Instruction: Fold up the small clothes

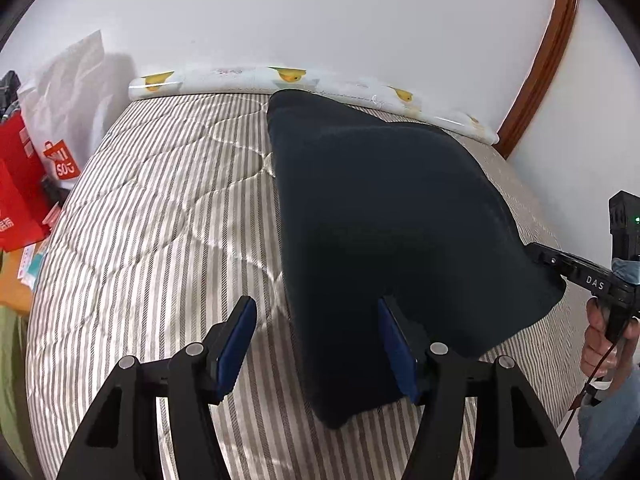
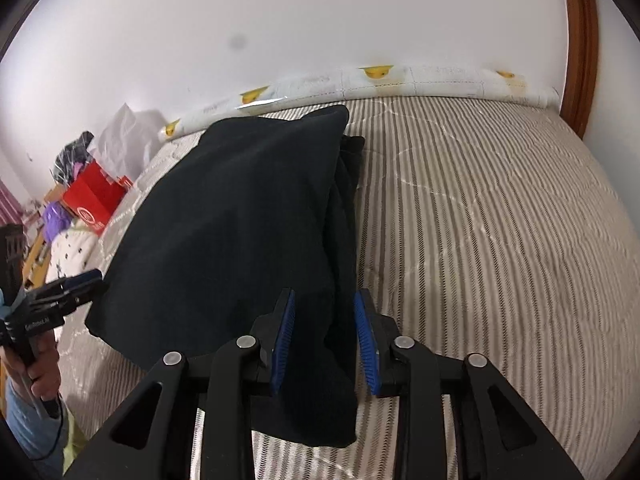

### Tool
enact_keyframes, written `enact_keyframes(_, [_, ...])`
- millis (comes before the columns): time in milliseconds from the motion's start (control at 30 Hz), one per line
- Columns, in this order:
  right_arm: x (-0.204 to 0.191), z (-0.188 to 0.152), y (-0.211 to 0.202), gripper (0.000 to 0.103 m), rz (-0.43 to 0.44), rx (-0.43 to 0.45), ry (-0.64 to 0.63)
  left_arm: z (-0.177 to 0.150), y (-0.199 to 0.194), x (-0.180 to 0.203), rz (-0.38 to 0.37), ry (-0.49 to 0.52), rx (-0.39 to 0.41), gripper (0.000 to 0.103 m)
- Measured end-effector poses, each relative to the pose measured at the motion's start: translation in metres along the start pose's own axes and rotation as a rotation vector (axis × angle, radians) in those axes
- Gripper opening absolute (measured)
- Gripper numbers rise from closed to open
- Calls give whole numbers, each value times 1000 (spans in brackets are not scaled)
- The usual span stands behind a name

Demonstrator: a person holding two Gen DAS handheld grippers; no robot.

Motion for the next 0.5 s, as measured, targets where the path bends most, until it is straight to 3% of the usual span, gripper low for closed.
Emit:
enact_keyframes(33, [-1,0,-1,6,-3,3,-7,-2,-1,0,3,-1,-2,60])
enact_keyframes(267, [8,-6,-32,2,16,149,-3,-9,-4,2,11,-8,-7,61])
enact_keyframes(400, [11,-11,-24,2,-14,115,21,-10,-3,6,25,0,-12,61])
enact_keyframes(500, [5,-14,-34,3,-71,140,15,-12,-6,8,30,4,-12,61])
Point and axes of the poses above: each gripper's, at about its wrist camera, not at the fingertips, and y roughly the way its jaws point, x to its right, z to its top, the point moved 3 cm from there along y, roughly the way its jaws point, and after that the axes turned 9 degrees about -z, right-handed, at the moved point
